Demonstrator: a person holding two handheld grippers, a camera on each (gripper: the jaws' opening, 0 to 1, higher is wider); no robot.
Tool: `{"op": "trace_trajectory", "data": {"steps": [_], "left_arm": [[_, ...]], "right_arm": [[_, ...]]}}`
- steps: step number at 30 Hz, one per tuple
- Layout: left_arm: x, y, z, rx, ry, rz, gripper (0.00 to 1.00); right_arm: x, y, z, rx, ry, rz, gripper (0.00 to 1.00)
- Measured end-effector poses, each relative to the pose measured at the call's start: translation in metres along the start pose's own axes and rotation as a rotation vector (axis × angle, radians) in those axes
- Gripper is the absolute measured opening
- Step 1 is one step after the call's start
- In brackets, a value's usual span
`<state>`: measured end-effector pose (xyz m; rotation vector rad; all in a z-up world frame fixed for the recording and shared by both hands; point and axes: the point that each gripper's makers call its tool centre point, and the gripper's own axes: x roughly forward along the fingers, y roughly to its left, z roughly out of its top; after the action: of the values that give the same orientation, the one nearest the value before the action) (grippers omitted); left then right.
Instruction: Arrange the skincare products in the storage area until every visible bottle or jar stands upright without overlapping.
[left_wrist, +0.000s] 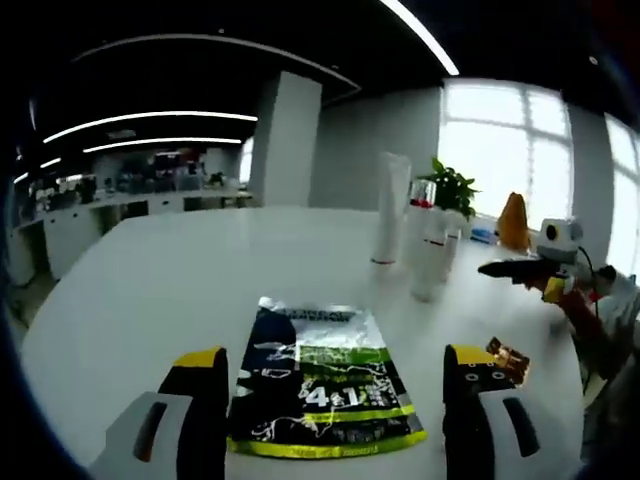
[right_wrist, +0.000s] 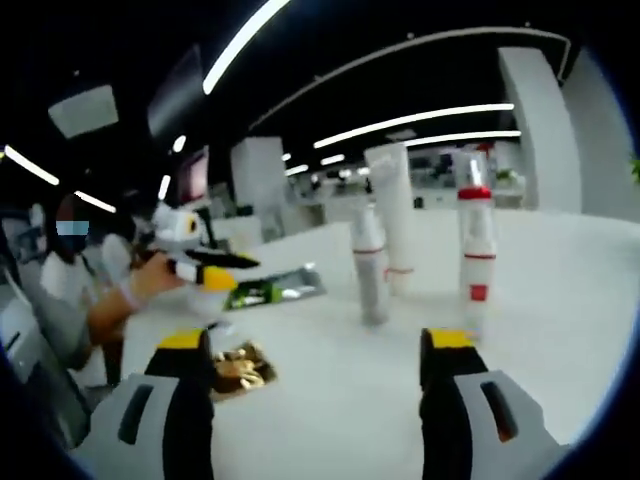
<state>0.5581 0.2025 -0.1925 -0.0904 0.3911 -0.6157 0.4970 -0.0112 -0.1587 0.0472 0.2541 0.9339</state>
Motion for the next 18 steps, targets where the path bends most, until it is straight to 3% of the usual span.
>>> {"op": "trace_trajectory", "data": {"steps": [3,4,6,9,13,16,18], "left_arm": [[-0.001,0.015,-0.007,0.030,0.011,0.071,0.89],[-0.001,0.016,-0.011,0.043,0.041,0.076,0.85],[0.000,0.016,-0.012,0.043,0.030,0.077,0.79],[0.003,0.016,-0.016,0.030,0.044,0.071,0.75],[0.005,0.017,-0.027,0.029,0.072,0.067,0.68],[0.006,0.021,-0.028,0.057,0.055,0.084,0.60],[0.007,0.022,-0.027,0.053,0.040,0.085,0.58]], "right_arm": [[0.016,0.028,0.003,0.028,0.005,0.100,0.99],[0.022,0.038,0.003,0.050,0.007,0.136,1.00],[0.033,0.051,0.005,0.082,0.010,0.183,0.98],[0.049,0.059,0.006,0.068,0.026,0.205,0.94],[0.065,0.060,0.020,0.038,0.004,0.184,0.74],[0.074,0.067,0.023,0.054,0.017,0.211,0.80],[0.081,0.069,0.021,0.058,0.035,0.209,0.78]]}}
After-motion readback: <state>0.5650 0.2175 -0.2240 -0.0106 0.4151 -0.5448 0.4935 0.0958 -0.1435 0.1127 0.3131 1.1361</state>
